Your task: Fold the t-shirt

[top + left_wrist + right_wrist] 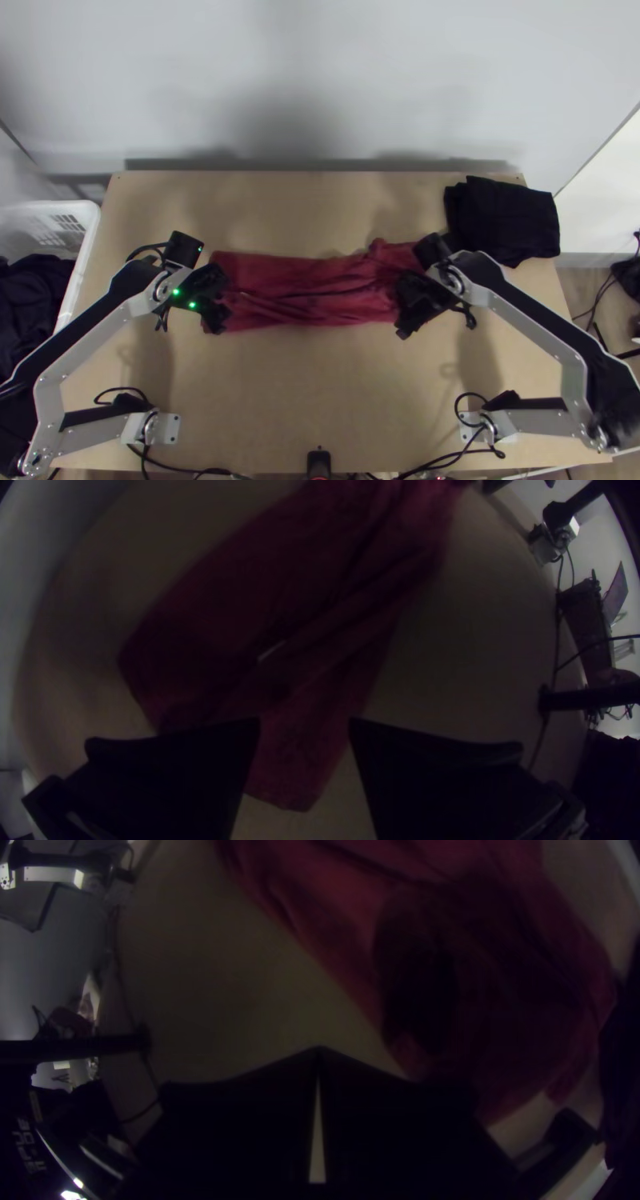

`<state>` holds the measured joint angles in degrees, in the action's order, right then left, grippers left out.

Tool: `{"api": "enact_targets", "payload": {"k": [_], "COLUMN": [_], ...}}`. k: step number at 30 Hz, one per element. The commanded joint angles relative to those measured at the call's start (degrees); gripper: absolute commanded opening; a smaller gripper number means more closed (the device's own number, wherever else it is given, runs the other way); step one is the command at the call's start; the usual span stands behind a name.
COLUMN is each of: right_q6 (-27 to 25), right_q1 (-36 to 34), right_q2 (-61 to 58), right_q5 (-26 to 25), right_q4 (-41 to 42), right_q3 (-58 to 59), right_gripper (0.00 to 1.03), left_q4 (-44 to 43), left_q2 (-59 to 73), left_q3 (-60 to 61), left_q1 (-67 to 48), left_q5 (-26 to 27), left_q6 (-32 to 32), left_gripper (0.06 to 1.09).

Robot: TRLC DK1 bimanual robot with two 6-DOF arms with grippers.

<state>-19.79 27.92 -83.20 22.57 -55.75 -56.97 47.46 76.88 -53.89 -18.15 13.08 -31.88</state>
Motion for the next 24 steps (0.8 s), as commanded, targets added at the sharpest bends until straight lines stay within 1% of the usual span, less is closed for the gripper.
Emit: {"api": "enact_targets", "payload": {"k": [1,5,11,14,17,19,22,24], "right_q6": [-3.6,-6.1,-6.4,-6.3,-5.2,-4.0,-3.9,-3.9], "right_q1": [-2.0,-6.8,-12.2,-13.3,-13.8,-13.5,-12.6,-12.3], "right_q2": [-9.4,-14.9,-17.3,-18.5,-18.9,-18.4,-16.7,-14.8], "right_q5": [0.4,0.4,0.3,0.3,0.4,0.4,0.4,0.4], "right_q4": [4.6,4.9,4.8,4.8,4.9,4.9,4.2,3.0], "right_q3": [-0.9,-6.7,-16.6,-20.1,-22.7,-23.2,-22.0,-21.9], "right_gripper": [0.03,0.03,0.03,0.03,0.03,0.03,0.03,0.03], "left_q4": [0.0,-0.1,-0.1,-0.7,-1.6,-1.7,-1.7,-1.8], "left_q2": [-0.1,-0.1,-0.2,0.1,0.6,0.7,0.4,-0.1], "left_q3": [0.4,0.5,0.9,1.2,1.8,1.9,2.3,2.6], "left_q1": [0.3,0.4,0.8,0.9,0.7,0.5,0.3,0.4], "left_q5": [0.2,0.1,0.0,0.0,0.0,0.0,-0.3,-1.1], "left_q6": [0.4,0.3,0.3,0.3,0.8,1.1,1.1,0.7], "left_gripper": [0.73,0.73,0.73,0.73,0.73,0.73,0.74,0.78]}}
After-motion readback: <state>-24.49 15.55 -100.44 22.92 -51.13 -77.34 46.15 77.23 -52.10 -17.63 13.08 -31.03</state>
